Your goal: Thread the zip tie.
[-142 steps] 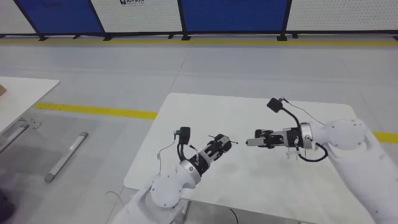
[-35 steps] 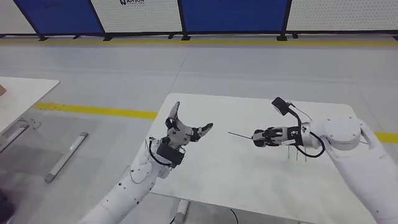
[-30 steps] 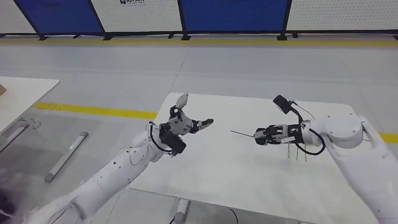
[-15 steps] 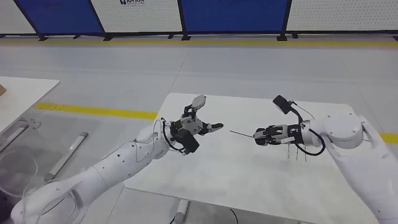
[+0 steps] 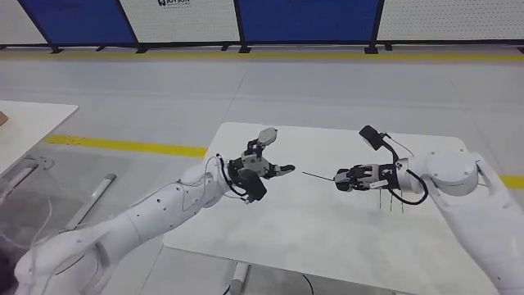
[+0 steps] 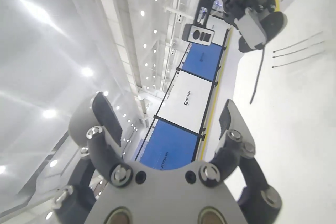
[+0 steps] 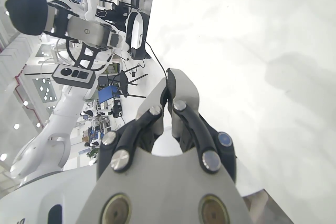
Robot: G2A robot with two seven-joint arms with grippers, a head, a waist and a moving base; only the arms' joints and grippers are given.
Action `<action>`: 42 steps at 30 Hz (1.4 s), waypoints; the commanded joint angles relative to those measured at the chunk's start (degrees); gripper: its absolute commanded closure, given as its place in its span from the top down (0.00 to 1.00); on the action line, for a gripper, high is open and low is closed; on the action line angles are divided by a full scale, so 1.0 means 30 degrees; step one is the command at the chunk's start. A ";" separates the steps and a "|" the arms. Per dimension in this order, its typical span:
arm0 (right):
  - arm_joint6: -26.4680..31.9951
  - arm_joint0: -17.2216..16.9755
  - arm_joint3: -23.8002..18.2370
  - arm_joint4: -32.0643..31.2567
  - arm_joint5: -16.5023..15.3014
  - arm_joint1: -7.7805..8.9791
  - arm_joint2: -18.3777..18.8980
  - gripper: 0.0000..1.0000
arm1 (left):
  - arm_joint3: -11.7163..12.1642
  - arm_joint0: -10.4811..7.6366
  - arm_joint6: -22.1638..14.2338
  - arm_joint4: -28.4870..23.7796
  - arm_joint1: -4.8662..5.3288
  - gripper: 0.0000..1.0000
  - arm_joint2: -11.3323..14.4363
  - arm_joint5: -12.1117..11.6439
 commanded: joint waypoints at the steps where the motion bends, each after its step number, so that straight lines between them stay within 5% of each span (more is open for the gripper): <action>1: 0.0000 0.0000 0.0000 0.0000 0.0000 0.0000 0.0000 0.00 | 0.0280 -0.1358 -0.0332 0.0000 0.0006 1.00 0.1966 -0.0001; 3: 0.0000 0.0000 0.0000 0.0000 0.0000 0.0000 0.0000 0.00 | 0.0353 -0.2324 -0.0648 0.0000 -0.0060 1.00 0.3294 -0.0001; 16: -0.0367 -0.0172 -0.0048 0.0042 -0.0096 -0.0005 0.0021 0.00 | 0.0887 -0.2332 -0.1493 0.0000 -0.0114 1.00 0.3370 -0.0001; 26: -0.1552 -0.0032 -0.0766 -0.0465 0.1546 -0.0072 -0.0171 0.00 | 0.1743 -0.2369 -0.1759 0.0000 -0.1077 1.00 0.3370 -0.0001; 42: -0.2378 0.0139 -0.0610 -0.0149 0.1546 -0.0382 -0.0884 0.00 | 0.2297 -0.2456 -0.1968 0.0000 -0.1380 1.00 0.3370 -0.0001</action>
